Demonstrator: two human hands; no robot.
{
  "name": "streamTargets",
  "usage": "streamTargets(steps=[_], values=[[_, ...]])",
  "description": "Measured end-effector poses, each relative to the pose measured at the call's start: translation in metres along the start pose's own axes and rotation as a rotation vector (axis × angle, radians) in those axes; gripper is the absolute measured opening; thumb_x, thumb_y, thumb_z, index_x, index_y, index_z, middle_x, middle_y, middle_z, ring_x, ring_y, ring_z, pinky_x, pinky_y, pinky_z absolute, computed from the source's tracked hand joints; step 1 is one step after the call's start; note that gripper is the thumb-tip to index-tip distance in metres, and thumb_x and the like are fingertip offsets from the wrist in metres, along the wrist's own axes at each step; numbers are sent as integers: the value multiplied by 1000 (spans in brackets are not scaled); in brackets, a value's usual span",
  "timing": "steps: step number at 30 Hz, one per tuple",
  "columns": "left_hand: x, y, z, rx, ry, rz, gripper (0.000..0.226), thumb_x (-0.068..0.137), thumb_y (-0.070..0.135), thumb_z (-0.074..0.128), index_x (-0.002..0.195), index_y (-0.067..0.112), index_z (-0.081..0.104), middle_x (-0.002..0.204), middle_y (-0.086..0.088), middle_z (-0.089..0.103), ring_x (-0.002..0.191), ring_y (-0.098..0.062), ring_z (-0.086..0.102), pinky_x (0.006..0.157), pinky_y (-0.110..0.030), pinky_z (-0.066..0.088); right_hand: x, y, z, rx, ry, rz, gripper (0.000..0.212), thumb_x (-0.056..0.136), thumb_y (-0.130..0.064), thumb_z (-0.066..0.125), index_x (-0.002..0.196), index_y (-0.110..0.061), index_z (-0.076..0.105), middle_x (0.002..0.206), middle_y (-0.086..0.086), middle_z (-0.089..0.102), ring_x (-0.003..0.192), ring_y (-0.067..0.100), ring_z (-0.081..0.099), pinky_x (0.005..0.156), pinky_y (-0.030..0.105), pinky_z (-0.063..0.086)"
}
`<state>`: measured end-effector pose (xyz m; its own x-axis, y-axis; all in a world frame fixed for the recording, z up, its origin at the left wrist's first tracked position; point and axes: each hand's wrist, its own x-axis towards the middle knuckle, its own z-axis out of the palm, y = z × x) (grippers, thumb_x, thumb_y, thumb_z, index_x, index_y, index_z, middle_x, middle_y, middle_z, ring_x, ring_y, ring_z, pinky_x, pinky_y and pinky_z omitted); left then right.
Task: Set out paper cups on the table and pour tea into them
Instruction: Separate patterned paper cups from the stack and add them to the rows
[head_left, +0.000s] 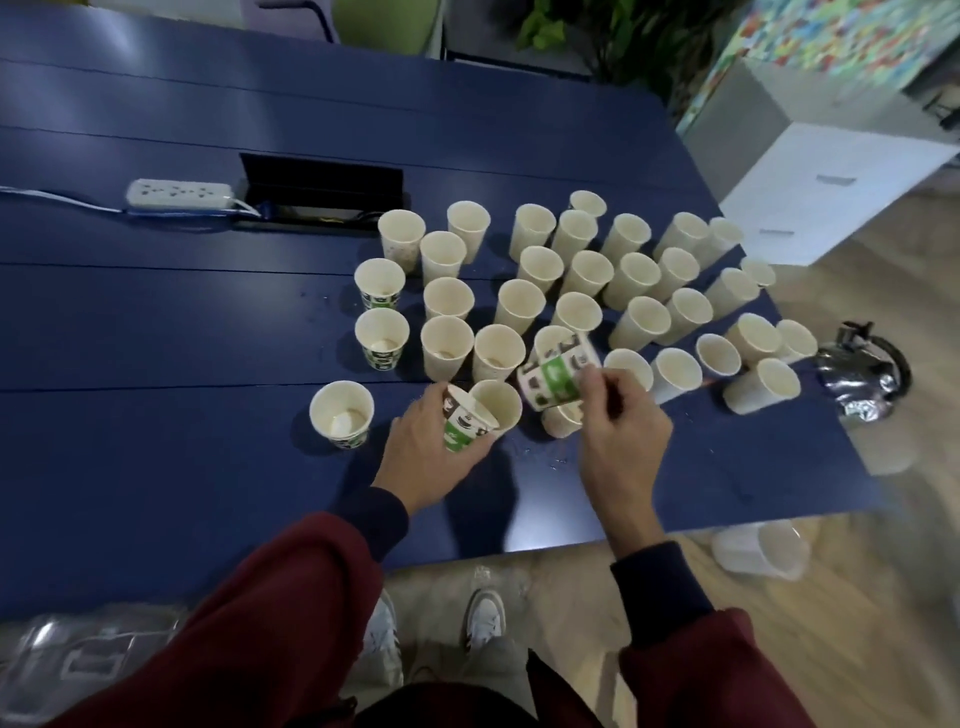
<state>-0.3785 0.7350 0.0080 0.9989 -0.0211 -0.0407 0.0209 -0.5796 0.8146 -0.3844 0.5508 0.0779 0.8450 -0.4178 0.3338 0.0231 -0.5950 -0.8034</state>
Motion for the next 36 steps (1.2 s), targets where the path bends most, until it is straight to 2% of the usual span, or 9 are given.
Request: streamTargets(steps=[3, 7, 12, 17, 21, 24, 27, 30, 36], values=[[-2, -6, 10, 76, 141, 3, 75, 66, 70, 59, 121, 19, 55, 114, -3, 58, 108, -28, 54, 87, -46, 47, 9, 26, -30, -61, 135, -18, 23, 99, -29, 60, 88, -10, 70, 75, -2, 66, 66, 8, 56, 62, 19, 41], [-5, 0, 24, -6, 368, -128, 66, 70, 47, 80, 119, 12, 55, 113, -7, 59, 107, -30, 57, 85, -50, 51, 14, 75, -58, -171, 130, 37, 24, 99, -30, 59, 90, -9, 68, 82, 5, 66, 72, 20, 59, 64, 33, 44], [-10, 8, 42, -61, 525, -352, 69, 75, 29, 81, 131, 13, 44, 127, -8, 54, 115, -33, 55, 87, -45, 49, 16, 123, -64, -384, -201, 161, 23, 98, -23, 59, 83, -8, 65, 77, 7, 62, 73, 31, 59, 61, 31, 31], [-5, 3, 54, -31, 501, -365, 72, 76, 19, 81, 135, 7, 41, 132, -13, 50, 119, -36, 51, 92, -42, 44, 24, 140, -55, -455, -487, 151, 20, 96, -19, 60, 102, -3, 70, 97, 19, 69, 88, 39, 63, 68, 32, 40], [-4, 1, 60, -26, 431, -400, 90, 75, 29, 83, 146, 10, 32, 147, -8, 42, 132, -31, 43, 101, -46, 43, 28, 139, -53, -440, -508, 128, 35, 95, -20, 64, 126, -3, 64, 122, 20, 66, 106, 40, 63, 86, 42, 50], [-17, 1, 62, 0, 487, -418, 86, 76, 35, 80, 145, 11, 35, 143, -8, 44, 131, -31, 44, 99, -48, 45, 24, 128, -52, -416, -361, 71, 35, 96, -19, 64, 128, -6, 61, 129, 16, 60, 110, 34, 60, 83, 36, 45], [-38, -5, 61, -14, 610, -421, 70, 79, 44, 72, 133, 9, 46, 129, -8, 51, 117, -30, 53, 96, -49, 46, 19, 109, -40, -324, -322, -20, 26, 94, -15, 64, 120, -8, 64, 121, 11, 60, 101, 16, 53, 73, 23, 34], [-49, -20, 51, -78, 713, -470, 67, 78, 57, 55, 124, 9, 51, 119, -6, 51, 104, -25, 58, 94, -52, 46, 12, 91, -20, -212, -359, -145, 18, 93, -13, 65, 110, -7, 65, 111, 10, 60, 84, 18, 57, 67, 30, 45], [-39, -57, 12, -141, 686, -527, 61, 75, 31, 75, 125, 9, 47, 123, -5, 48, 108, -26, 57, 94, -51, 49, -11, 42, 24, -103, -530, -407, 11, 92, -10, 65, 103, -9, 66, 102, 6, 61, 83, 20, 58, 67, 33, 48]])
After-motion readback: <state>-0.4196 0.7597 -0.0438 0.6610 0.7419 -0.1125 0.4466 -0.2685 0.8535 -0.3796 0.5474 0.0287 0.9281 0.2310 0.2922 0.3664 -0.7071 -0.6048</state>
